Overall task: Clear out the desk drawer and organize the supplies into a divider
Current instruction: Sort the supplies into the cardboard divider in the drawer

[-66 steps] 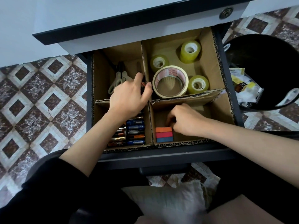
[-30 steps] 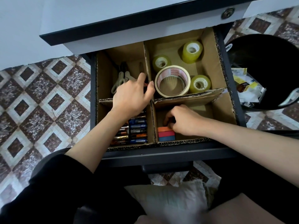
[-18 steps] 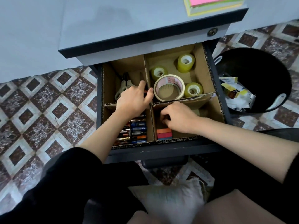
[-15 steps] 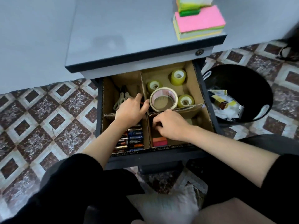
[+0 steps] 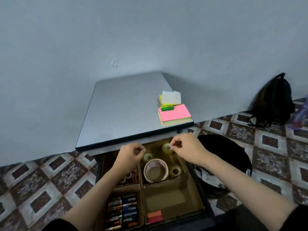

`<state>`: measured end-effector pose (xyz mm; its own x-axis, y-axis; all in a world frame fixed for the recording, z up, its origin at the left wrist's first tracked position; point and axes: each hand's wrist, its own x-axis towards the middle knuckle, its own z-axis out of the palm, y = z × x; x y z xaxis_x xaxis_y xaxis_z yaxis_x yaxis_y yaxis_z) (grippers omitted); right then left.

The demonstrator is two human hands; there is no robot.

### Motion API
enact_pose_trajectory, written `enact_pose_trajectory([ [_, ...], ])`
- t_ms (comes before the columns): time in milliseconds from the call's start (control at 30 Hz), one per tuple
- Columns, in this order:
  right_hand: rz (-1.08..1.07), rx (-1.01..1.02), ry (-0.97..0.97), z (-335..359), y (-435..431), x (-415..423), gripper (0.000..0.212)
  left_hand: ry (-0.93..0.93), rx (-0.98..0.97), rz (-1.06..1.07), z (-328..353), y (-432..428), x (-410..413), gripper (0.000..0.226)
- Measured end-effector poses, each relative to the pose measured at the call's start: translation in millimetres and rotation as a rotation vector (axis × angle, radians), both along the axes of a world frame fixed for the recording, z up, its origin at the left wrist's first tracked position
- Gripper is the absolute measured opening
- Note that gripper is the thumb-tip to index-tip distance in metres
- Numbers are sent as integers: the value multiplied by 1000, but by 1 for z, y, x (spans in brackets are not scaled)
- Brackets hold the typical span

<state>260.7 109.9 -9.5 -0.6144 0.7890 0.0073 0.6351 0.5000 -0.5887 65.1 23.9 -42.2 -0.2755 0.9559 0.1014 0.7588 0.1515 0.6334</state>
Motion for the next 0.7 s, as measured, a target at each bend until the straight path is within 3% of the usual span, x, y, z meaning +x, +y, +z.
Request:
enact_pose_trajectory([
  [167, -154, 178, 34, 30, 57, 4, 18, 49, 160, -14, 37, 45, 12, 8],
  [333, -125, 251, -61, 32, 98, -4, 25, 177, 281, -38, 55, 92, 18, 13],
  [533, -102, 304, -68, 17, 107, -3, 28, 335, 265, -31, 53, 134, 19, 23],
  [700, -99, 289, -8, 13, 109, -2, 28, 355, 246, 22, 39, 145, 22, 27],
])
